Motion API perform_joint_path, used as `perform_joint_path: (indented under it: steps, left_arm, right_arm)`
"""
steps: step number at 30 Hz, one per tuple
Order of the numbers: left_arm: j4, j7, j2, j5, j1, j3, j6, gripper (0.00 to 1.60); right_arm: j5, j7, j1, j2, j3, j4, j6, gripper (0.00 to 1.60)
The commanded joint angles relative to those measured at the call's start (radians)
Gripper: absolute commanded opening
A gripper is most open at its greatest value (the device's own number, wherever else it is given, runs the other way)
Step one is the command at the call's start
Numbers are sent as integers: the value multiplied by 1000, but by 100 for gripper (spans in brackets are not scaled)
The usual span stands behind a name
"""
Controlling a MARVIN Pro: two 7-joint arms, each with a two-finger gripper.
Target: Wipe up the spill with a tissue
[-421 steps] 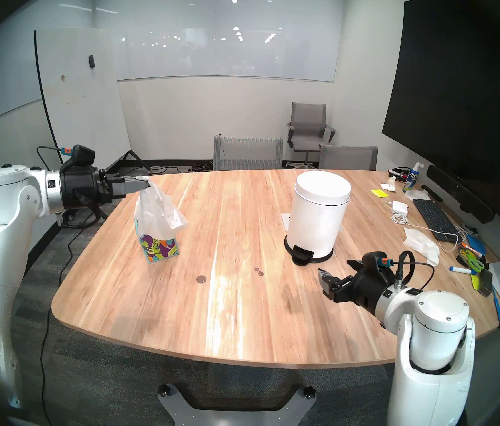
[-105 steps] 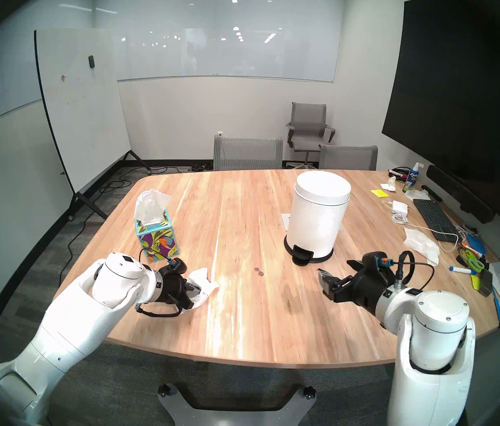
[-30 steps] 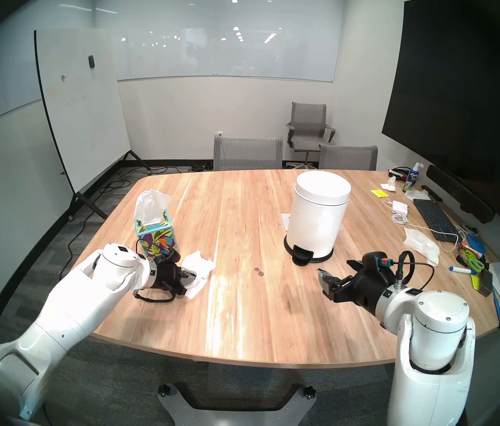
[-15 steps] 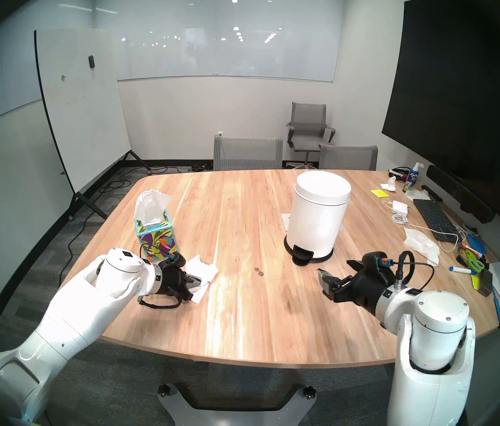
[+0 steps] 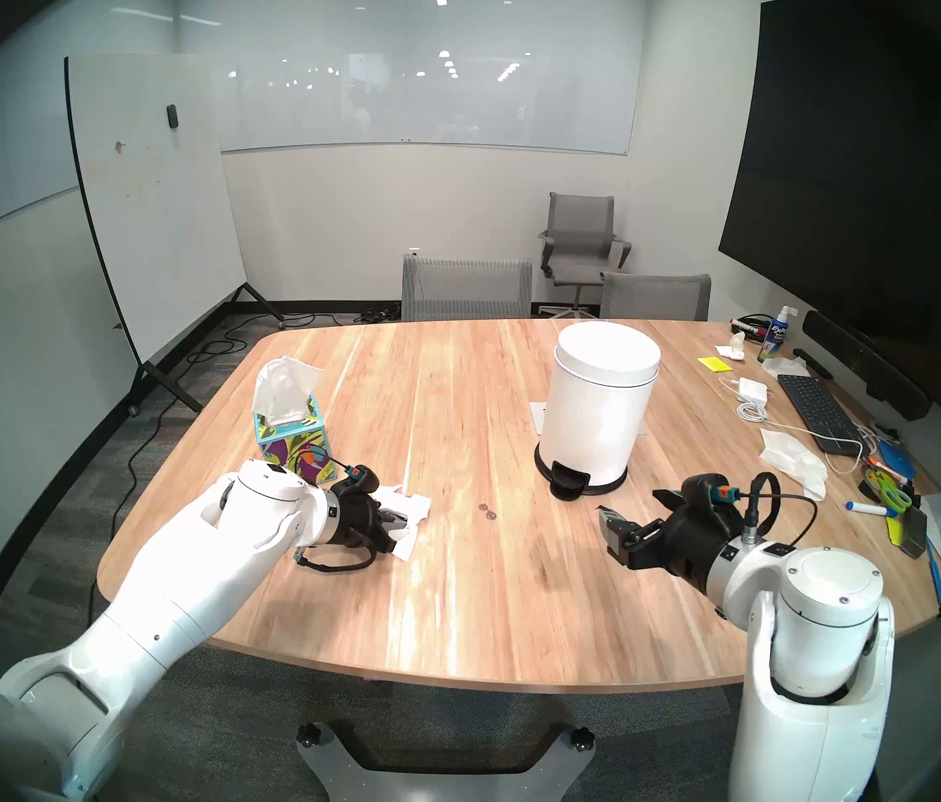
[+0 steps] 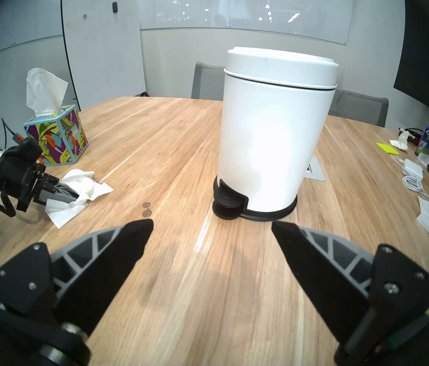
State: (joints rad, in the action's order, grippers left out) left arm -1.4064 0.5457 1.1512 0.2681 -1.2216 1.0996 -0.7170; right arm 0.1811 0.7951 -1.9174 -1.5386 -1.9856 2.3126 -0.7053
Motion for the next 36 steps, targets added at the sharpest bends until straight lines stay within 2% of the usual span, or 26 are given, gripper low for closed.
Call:
perform_joint_path:
  steps: [1, 10, 21, 31, 36]
  left_arm:
    - [104, -25, 55, -15, 37, -24, 4, 0]
    - [216, -22, 53, -19, 90, -16, 49, 0]
    - [335, 25, 25, -1, 153, 0, 97, 0]
    - [388, 62, -1, 1, 167, 7, 126, 0]
    - [359, 89, -30, 5, 133, 6, 123, 0]
  right_arm:
    - [-1, 0, 2, 1, -2, 18, 1, 160]
    - [-1, 0, 2, 1, -2, 17, 1, 160]
    - [-1, 0, 2, 1, -2, 17, 1, 160]
    - [-1, 0, 2, 1, -2, 17, 1, 160]
    - [-1, 0, 2, 1, -2, 16, 1, 160]
